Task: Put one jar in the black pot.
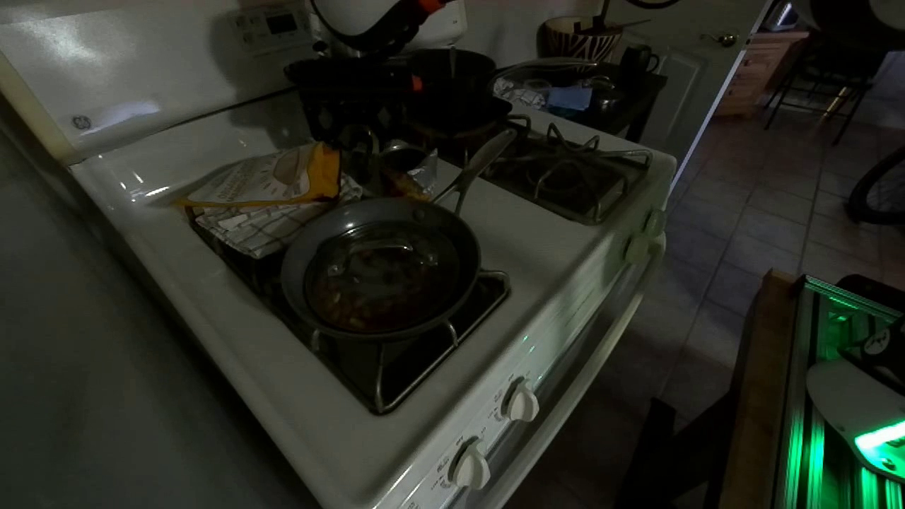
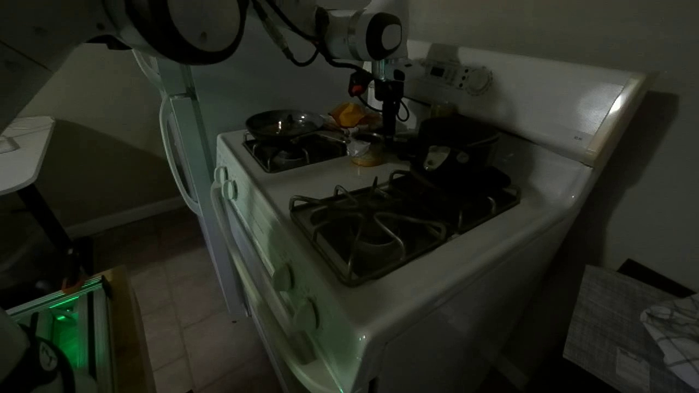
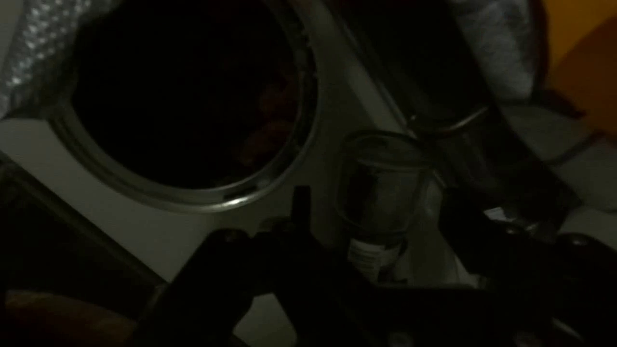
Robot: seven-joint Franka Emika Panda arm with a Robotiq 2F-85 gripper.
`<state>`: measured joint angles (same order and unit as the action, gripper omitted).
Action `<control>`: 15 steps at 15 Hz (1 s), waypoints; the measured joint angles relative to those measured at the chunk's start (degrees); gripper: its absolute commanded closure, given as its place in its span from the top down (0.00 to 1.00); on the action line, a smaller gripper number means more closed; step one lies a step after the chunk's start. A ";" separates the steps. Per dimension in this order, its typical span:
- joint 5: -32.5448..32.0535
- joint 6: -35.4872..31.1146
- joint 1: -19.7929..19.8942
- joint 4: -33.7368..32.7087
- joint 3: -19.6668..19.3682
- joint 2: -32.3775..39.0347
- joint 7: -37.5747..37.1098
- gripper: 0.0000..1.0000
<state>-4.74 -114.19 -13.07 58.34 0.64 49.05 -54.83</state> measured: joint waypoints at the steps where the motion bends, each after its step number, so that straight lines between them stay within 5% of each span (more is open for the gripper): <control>1: 0.09 0.00 -0.03 -0.52 0.00 0.45 0.06 0.66; 3: 0.18 0.00 -0.11 -1.50 0.00 1.40 0.12 0.76; 9: 0.19 0.00 -0.71 -3.03 0.05 3.60 0.15 0.28; 15: 1.03 0.12 0.51 -3.36 0.34 2.24 0.14 0.25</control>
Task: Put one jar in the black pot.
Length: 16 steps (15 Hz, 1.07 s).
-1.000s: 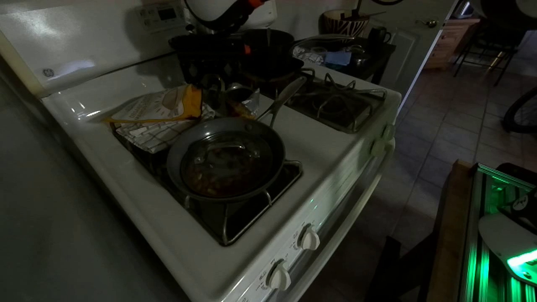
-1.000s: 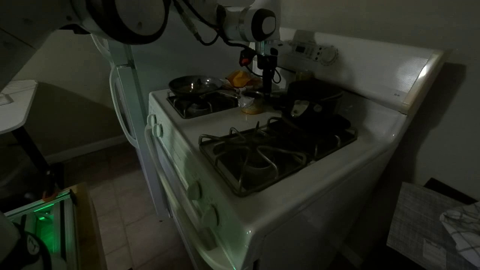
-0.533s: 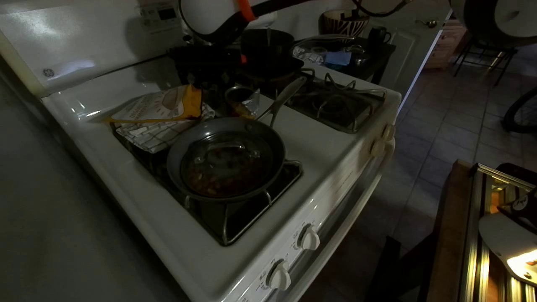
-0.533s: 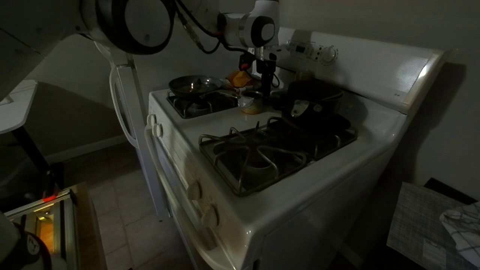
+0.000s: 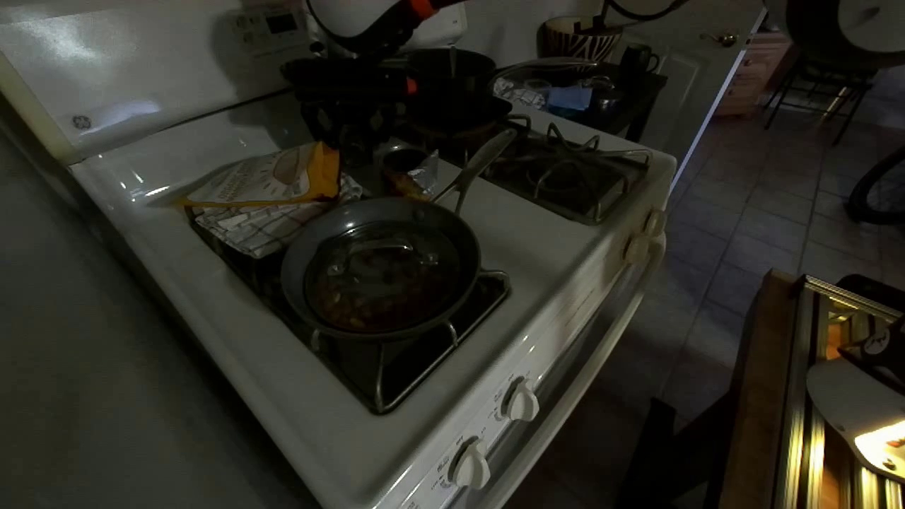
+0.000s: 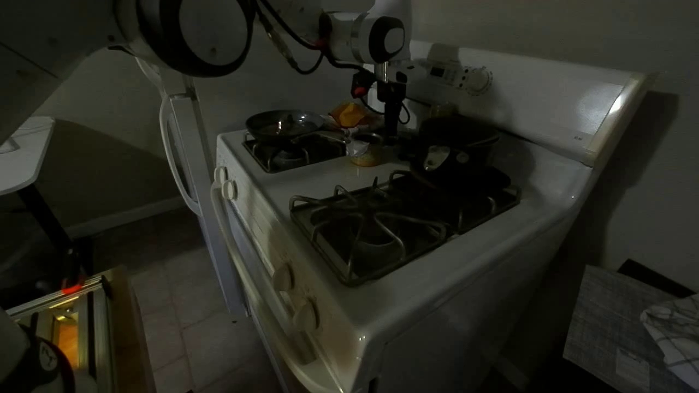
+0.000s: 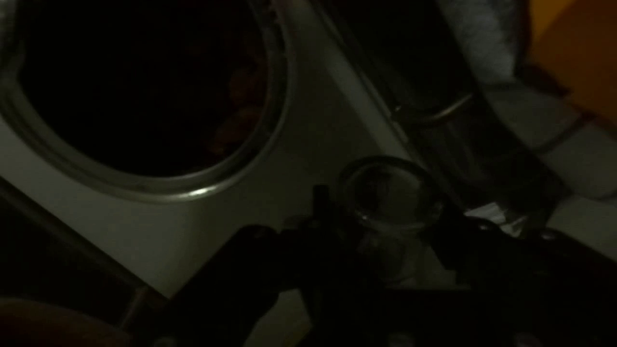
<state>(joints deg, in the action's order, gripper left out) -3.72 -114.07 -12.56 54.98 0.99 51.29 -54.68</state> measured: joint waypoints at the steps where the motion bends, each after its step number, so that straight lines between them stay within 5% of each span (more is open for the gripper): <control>1: 0.89 0.51 0.50 0.00 0.33 -0.50 0.07 0.25; 8: 9.44 14.65 5.53 0.49 6.11 -6.93 6.73 0.25; 16: 10.45 10.37 7.98 9.54 6.43 -18.89 8.15 0.25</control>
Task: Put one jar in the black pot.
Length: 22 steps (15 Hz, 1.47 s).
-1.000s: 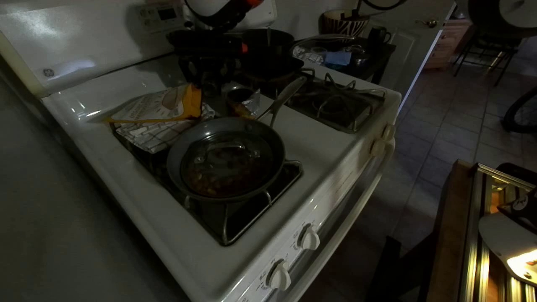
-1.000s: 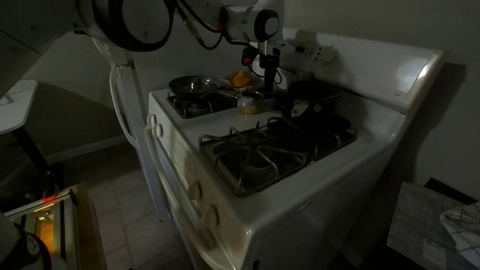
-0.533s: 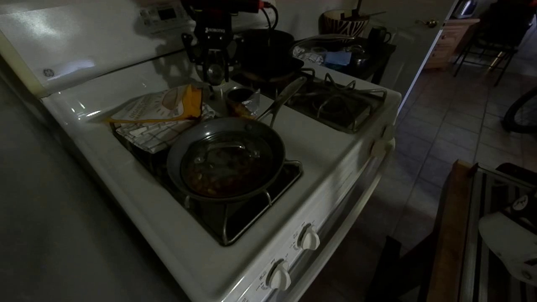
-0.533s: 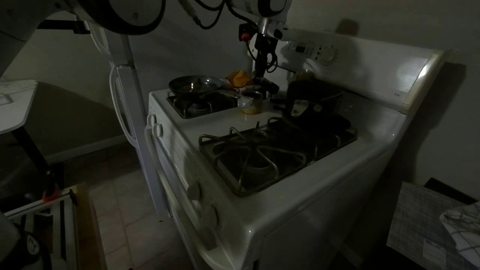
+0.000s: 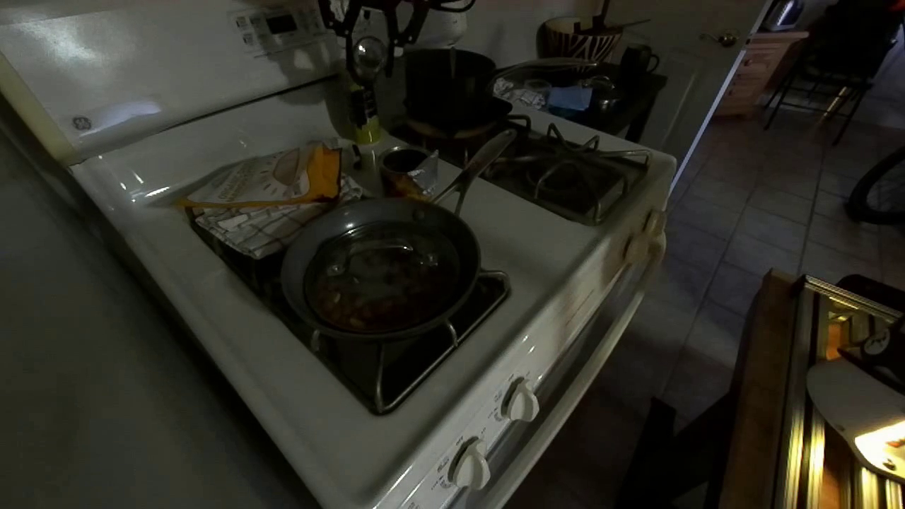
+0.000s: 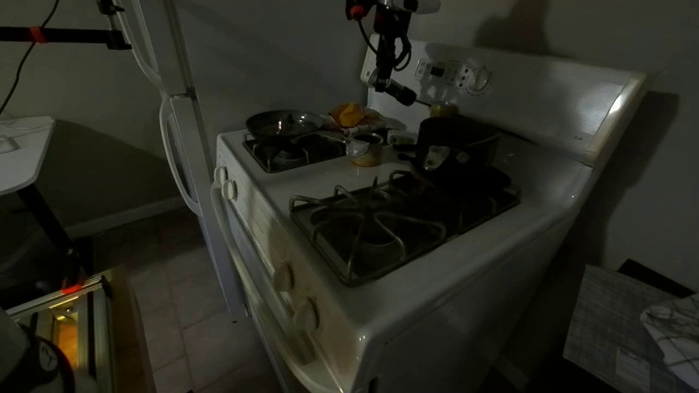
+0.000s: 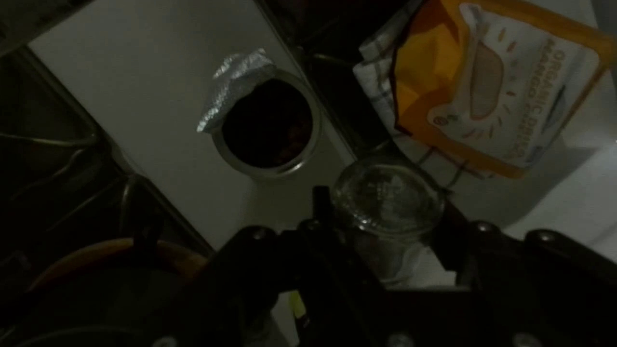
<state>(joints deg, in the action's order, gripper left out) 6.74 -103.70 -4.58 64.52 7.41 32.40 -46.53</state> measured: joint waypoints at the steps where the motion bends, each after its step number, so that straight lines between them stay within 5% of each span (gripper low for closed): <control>1: -0.15 -3.57 0.05 2.31 -0.52 -1.91 -0.80 0.25; 6: -1.08 -19.00 0.33 13.11 -4.66 -8.89 -7.97 0.25; 11: -5.34 -21.08 -0.02 20.26 -9.75 -11.44 -12.79 0.25; 20: -5.07 -20.97 3.58 29.76 -10.01 -18.38 19.14 0.25; 21: -4.50 -20.86 3.87 30.03 -9.96 -18.47 22.84 0.50; 22: -3.01 -19.64 4.17 29.98 -9.85 -18.41 26.04 0.50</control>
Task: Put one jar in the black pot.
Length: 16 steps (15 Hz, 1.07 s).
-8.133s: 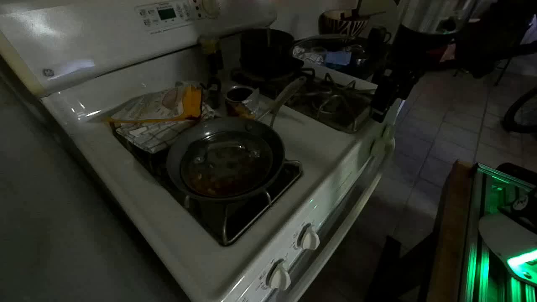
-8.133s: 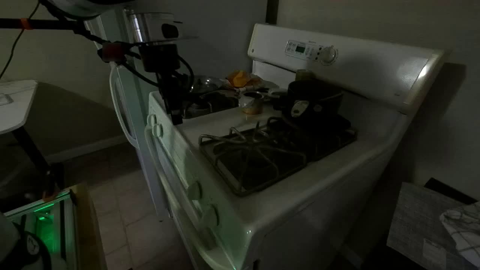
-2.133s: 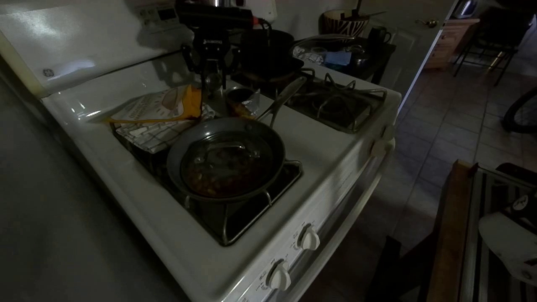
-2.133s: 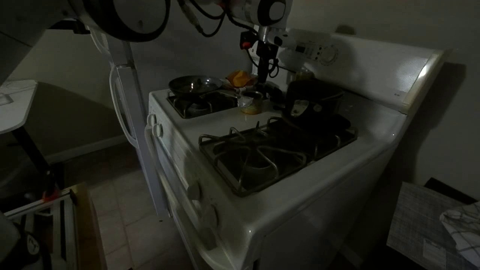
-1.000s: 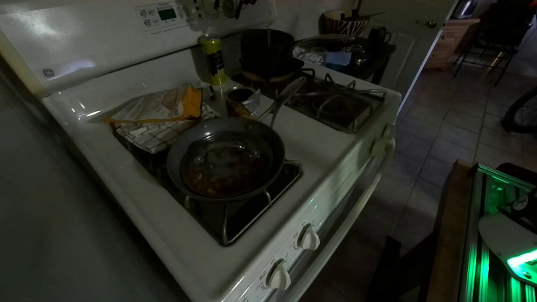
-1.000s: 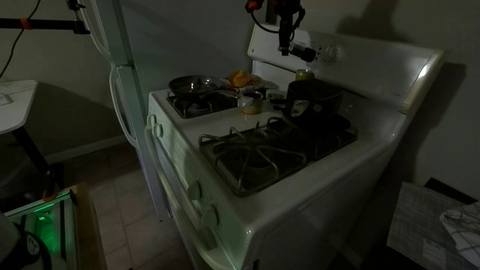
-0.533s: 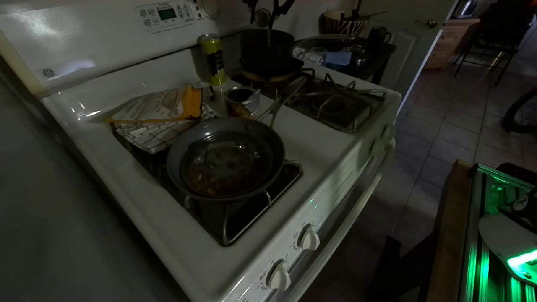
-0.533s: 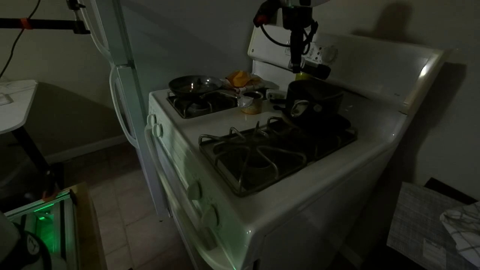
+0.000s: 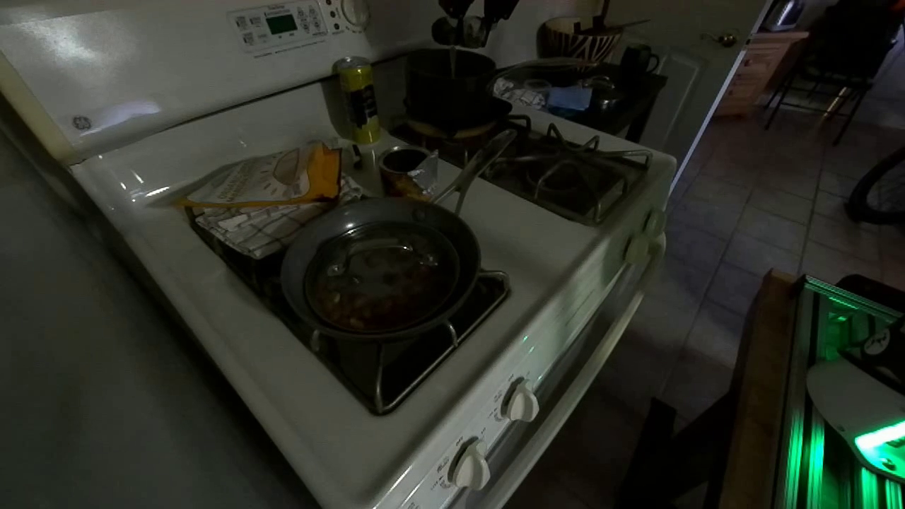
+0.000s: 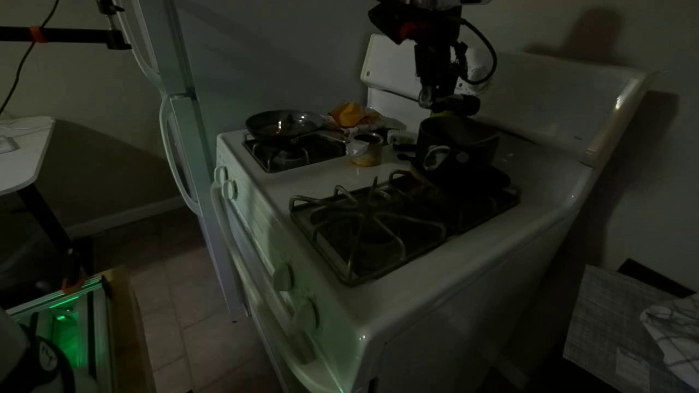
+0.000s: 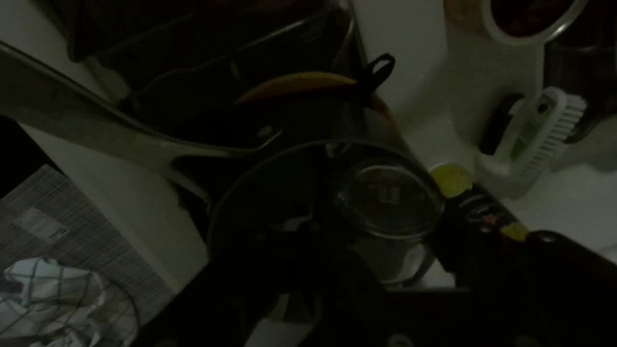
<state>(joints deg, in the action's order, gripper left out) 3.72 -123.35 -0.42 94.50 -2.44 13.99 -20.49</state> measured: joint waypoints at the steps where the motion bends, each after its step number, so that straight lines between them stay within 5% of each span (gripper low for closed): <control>1: 1.01 1.30 0.24 -0.10 0.15 0.03 2.00 0.50; 2: 1.44 1.84 0.36 -0.14 0.26 0.03 2.92 0.25; 6: 1.69 0.92 0.42 -0.14 0.38 0.07 5.47 0.25; 12: 4.42 -2.93 2.61 -1.61 1.25 2.02 25.57 0.25; 16: 4.74 -2.95 3.58 -3.95 1.82 5.71 32.00 0.25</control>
<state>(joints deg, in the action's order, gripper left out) 8.46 -126.30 3.17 90.55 -0.61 19.70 11.50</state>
